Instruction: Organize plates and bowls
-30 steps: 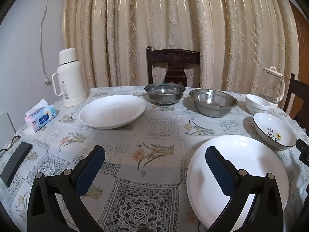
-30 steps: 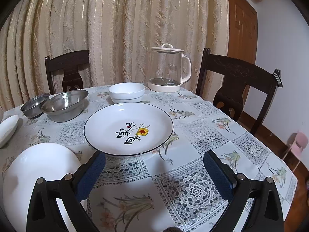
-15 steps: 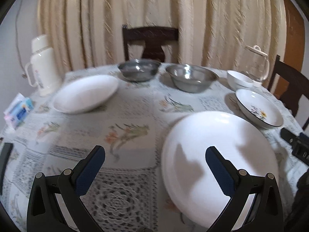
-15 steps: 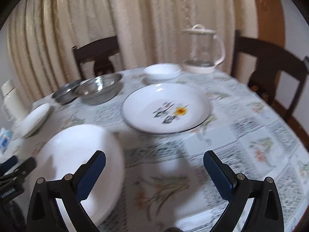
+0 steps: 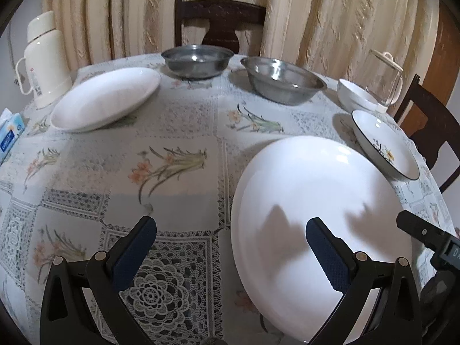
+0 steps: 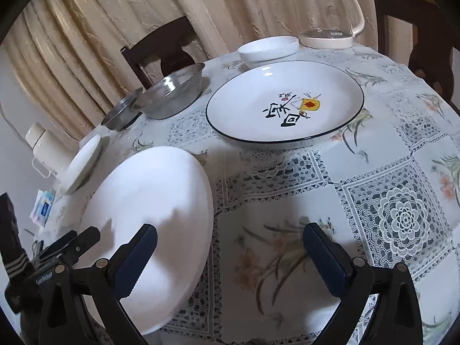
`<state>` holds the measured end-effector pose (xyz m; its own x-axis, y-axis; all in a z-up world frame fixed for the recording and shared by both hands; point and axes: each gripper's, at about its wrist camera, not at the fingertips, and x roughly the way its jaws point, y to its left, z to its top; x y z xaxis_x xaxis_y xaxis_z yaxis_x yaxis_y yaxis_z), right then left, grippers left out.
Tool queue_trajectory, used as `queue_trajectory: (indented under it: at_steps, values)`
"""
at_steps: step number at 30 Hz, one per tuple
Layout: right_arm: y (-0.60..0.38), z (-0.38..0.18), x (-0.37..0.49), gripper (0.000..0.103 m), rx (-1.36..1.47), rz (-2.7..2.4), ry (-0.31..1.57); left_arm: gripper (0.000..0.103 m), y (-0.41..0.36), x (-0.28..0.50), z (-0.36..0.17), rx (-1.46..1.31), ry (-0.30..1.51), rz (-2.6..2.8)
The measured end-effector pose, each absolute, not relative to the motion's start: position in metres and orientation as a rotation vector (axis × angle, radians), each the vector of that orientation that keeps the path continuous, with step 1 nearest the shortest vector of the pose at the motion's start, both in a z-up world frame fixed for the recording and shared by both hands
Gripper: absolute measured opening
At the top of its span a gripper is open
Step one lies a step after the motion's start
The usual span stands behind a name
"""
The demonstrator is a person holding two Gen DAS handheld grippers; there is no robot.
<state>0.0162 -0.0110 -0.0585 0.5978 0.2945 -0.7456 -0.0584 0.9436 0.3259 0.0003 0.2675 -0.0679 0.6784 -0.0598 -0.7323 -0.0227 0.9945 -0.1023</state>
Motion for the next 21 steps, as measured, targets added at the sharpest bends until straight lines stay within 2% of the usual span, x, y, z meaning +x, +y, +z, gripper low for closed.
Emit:
queue_trajectory:
  at_steps: [14, 21]
  values:
    - [-0.004, -0.06, 0.019, 0.103, 0.123, 0.259, 0.934, 0.103, 0.267, 0.006, -0.079, -0.085, 0.881, -0.059]
    - [-0.012, -0.058, 0.021, 0.101, 0.231, 0.264, 0.915, 0.103, 0.277, 0.006, -0.075, -0.149, 0.893, -0.105]
